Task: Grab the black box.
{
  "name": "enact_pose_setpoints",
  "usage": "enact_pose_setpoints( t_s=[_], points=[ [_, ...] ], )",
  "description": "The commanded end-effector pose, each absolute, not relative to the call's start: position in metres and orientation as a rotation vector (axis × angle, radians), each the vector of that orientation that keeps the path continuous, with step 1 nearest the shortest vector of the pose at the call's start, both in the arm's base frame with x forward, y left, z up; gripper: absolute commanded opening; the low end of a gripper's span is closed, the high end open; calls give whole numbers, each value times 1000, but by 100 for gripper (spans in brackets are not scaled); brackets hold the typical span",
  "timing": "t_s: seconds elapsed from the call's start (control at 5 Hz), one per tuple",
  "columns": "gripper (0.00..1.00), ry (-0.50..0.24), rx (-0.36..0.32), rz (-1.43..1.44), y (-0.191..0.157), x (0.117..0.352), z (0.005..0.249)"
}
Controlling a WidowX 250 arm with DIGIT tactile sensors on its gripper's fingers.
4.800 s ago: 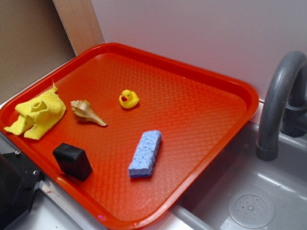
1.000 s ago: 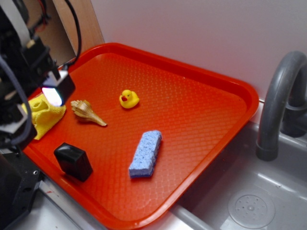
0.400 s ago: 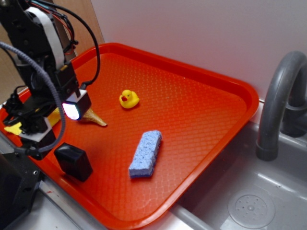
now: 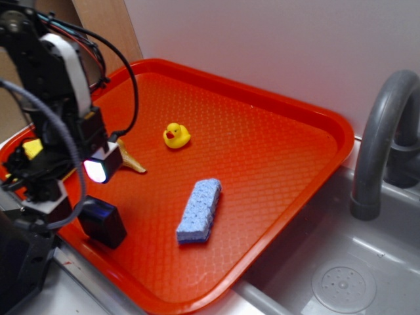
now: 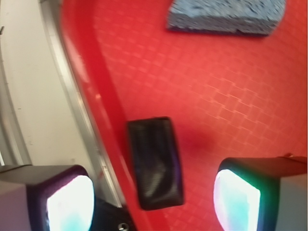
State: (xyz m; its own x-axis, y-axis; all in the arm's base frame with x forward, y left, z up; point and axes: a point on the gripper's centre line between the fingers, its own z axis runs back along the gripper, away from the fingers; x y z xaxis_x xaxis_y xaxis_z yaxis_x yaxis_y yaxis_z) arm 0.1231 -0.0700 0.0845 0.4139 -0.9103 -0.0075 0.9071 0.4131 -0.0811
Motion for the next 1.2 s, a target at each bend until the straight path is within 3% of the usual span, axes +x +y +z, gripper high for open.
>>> enact_pose_setpoints(
  t_s=[0.0,0.2,0.6,0.8,1.0],
  points=[
    [100,15,-29,-1172,-71,115,78],
    [100,-22,40,-1123,-71,123,69],
    [100,55,-23,-1193,-77,123,41],
    [0,92,-29,-1214,-83,119,28],
    [0,85,-16,-1195,-81,121,29]
  ],
)
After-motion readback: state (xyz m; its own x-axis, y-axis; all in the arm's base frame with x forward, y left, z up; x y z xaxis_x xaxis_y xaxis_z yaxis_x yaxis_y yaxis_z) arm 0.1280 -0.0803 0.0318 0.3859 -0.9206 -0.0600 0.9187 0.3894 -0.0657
